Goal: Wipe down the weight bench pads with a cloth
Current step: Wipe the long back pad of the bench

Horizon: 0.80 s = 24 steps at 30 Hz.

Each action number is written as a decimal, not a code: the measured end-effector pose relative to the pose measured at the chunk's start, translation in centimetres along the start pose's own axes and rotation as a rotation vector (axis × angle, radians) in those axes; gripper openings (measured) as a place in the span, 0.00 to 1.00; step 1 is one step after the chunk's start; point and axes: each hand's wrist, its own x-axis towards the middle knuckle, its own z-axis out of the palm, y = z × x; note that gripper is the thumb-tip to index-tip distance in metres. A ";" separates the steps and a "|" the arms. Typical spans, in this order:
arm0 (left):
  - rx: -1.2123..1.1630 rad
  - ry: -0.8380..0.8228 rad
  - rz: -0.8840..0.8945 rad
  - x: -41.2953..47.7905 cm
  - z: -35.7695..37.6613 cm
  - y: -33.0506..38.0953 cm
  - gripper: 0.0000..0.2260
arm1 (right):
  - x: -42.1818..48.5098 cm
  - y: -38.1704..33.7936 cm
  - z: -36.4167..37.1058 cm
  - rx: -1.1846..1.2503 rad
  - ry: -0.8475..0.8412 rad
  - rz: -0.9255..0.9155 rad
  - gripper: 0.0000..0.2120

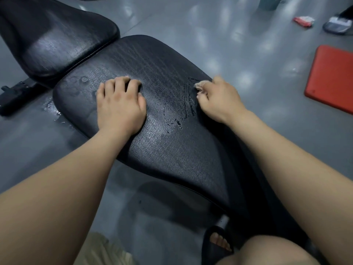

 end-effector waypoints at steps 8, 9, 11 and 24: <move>0.007 -0.001 0.004 0.0 0.0 -0.1 0.17 | -1.5 0.1 -0.3 0.006 -0.144 -0.389 0.13; 0.003 0.000 0.002 0.1 0.1 -0.1 0.17 | -1.0 1.0 -0.3 0.014 -0.123 -0.361 0.15; -0.001 0.005 -0.003 0.0 0.0 -0.2 0.17 | 0.0 2.5 -0.2 0.002 -0.057 -0.218 0.16; 0.025 -0.002 -0.003 0.1 0.1 0.0 0.17 | 0.8 -3.8 2.0 0.068 -0.018 -0.404 0.17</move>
